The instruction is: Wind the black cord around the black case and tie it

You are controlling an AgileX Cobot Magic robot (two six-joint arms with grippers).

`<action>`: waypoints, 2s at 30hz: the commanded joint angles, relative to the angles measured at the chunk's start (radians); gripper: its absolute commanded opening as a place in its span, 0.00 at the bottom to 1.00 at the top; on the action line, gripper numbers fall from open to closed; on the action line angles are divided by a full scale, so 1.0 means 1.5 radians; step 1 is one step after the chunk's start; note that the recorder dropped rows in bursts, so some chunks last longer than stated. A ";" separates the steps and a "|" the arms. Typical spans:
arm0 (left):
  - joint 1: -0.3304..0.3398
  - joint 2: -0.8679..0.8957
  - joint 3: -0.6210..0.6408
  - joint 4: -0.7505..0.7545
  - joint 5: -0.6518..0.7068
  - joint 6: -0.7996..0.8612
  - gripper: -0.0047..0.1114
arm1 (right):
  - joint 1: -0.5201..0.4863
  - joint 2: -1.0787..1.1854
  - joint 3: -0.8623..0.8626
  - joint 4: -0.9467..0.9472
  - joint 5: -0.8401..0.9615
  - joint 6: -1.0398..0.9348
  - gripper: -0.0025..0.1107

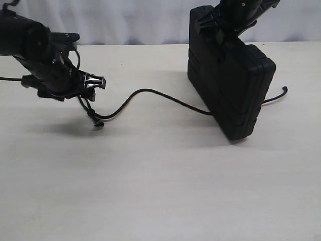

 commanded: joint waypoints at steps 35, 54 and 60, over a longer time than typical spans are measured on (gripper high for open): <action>-0.120 0.043 -0.007 -0.347 -0.206 0.983 0.04 | -0.023 0.023 0.010 0.026 0.015 -0.015 0.06; -0.163 -0.001 -0.047 -0.350 -0.063 1.001 0.04 | -0.023 0.023 0.010 0.043 0.015 -0.024 0.06; -0.163 -0.001 -0.064 -0.390 -0.050 1.024 0.04 | -0.023 0.023 0.010 0.055 0.015 -0.030 0.06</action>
